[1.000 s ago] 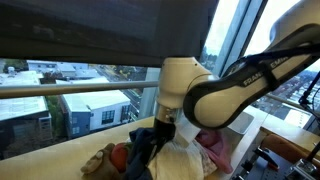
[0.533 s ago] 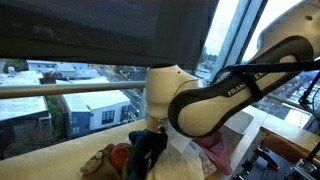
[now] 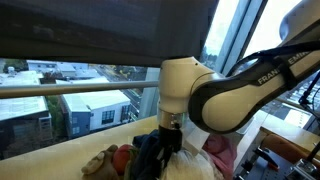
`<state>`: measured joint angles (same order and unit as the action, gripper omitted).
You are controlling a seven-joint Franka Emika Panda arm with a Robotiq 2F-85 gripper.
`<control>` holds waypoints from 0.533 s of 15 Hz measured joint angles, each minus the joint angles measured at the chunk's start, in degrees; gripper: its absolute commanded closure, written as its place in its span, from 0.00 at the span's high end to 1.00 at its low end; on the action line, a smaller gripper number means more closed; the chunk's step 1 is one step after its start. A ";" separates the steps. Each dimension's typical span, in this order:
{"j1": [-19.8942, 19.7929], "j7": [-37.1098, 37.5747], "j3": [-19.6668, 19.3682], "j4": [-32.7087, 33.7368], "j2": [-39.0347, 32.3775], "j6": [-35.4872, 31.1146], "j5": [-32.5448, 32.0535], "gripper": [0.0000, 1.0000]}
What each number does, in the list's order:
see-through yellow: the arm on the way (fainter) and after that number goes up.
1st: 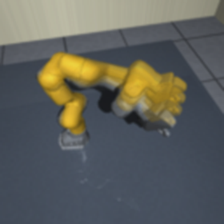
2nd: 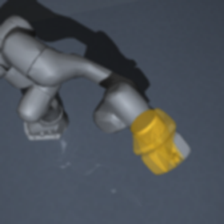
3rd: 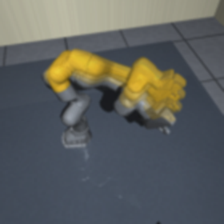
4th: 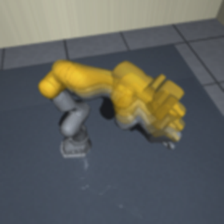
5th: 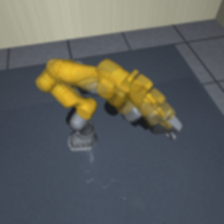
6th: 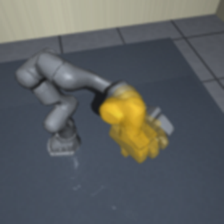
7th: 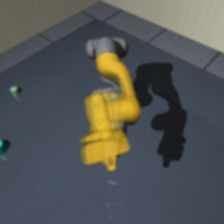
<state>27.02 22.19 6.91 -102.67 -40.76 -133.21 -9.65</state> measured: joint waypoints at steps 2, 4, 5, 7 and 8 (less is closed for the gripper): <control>-0.22 0.71 0.00 -5.21 3.90 -2.01 0.60 0.00; -0.57 1.21 0.01 -10.31 7.90 -3.99 1.30 0.00; -0.80 1.40 0.01 -12.66 9.85 -4.77 1.62 0.00; -1.44 1.55 0.01 -16.98 13.64 -6.18 2.35 0.00; -1.81 1.60 0.01 -18.88 15.45 -6.63 2.55 0.00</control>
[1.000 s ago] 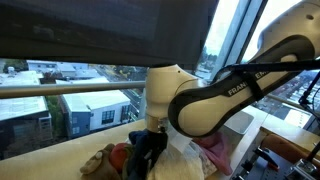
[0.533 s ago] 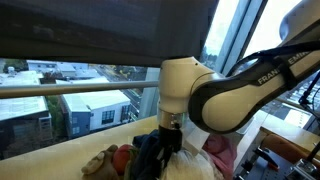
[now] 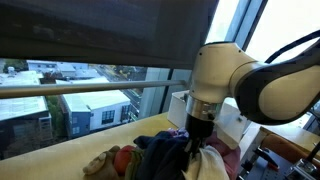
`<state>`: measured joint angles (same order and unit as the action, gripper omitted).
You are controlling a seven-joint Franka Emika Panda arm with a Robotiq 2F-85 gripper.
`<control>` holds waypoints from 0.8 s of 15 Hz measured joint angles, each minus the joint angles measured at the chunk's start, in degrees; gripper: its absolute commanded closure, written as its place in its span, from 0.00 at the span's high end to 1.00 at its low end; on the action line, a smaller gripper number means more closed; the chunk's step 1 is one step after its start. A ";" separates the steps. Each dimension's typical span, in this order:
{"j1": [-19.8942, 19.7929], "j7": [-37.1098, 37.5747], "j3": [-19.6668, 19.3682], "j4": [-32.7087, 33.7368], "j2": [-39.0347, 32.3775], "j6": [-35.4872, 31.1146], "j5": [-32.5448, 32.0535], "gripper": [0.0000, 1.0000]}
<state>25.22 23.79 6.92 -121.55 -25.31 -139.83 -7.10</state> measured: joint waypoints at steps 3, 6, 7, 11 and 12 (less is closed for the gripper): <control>-1.12 0.06 0.11 -4.77 5.43 -0.95 0.43 0.00; -2.17 0.08 0.36 -7.39 10.68 -0.93 0.50 0.00; -2.54 0.08 0.43 -7.78 12.43 -0.85 0.50 0.00; -4.50 0.07 0.55 -7.48 20.24 1.22 0.31 0.00; -5.36 0.04 0.56 -7.05 22.48 2.39 0.24 0.00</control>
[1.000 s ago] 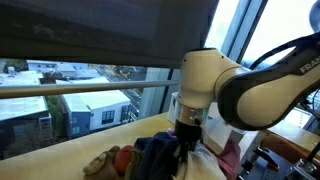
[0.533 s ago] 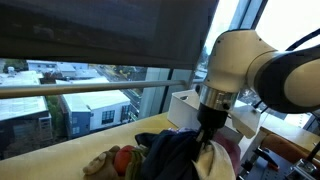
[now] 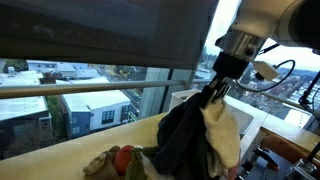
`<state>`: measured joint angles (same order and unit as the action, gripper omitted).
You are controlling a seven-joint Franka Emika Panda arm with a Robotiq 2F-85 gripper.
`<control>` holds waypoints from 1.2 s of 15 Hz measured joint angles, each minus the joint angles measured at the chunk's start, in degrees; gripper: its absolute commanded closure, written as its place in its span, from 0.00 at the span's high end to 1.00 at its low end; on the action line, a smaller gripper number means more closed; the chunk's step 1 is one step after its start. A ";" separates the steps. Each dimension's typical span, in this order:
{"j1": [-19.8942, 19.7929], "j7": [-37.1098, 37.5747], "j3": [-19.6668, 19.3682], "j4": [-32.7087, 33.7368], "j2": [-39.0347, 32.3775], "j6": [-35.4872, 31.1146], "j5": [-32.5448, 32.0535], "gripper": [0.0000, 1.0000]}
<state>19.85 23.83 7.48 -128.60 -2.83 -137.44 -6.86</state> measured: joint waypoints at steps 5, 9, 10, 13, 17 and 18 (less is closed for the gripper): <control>-6.56 -0.36 -0.12 2.87 11.08 6.40 -1.04 0.00; -13.50 -1.90 -1.25 6.05 17.86 11.63 -2.28 0.00; -15.22 -2.41 -1.73 7.29 19.06 13.04 -2.78 0.00; -19.53 -4.42 -3.25 12.32 21.62 17.48 -3.99 0.00; -23.04 -6.63 -4.29 22.09 22.18 24.05 -5.52 0.00; -23.46 -6.82 -4.30 24.16 22.02 25.26 -5.71 0.00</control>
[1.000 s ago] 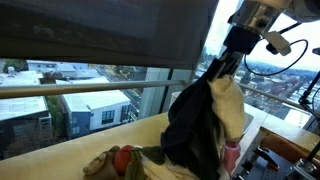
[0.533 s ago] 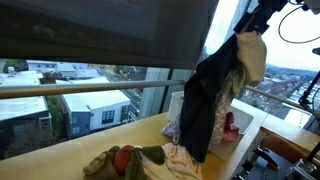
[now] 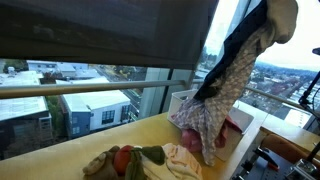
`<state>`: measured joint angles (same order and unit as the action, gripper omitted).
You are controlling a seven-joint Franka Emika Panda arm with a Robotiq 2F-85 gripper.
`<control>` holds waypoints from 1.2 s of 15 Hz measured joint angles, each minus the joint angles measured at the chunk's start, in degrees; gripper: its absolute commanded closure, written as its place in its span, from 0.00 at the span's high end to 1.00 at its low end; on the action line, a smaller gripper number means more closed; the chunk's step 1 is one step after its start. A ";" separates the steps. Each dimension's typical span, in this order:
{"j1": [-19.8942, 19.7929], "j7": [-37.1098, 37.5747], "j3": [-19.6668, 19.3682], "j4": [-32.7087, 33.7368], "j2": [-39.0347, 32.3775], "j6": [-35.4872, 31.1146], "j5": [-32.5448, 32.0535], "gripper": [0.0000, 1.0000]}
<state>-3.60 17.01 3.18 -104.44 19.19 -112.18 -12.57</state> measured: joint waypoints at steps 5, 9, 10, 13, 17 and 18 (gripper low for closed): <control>-0.52 -0.07 0.00 5.90 -2.73 2.03 -1.67 0.00; -0.86 -0.07 -0.14 8.68 -6.22 2.07 -2.92 0.00; -0.95 -0.07 -0.21 9.66 -7.05 2.17 -3.82 0.00; -1.08 -0.07 -0.38 14.17 -9.54 3.96 -7.18 0.00; -1.20 -0.66 -1.45 23.19 -13.77 8.38 -10.93 0.00; -1.23 -1.22 -2.02 25.90 -15.12 9.63 -11.39 0.00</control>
<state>-4.83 15.78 1.16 -78.54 4.08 -102.55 -23.96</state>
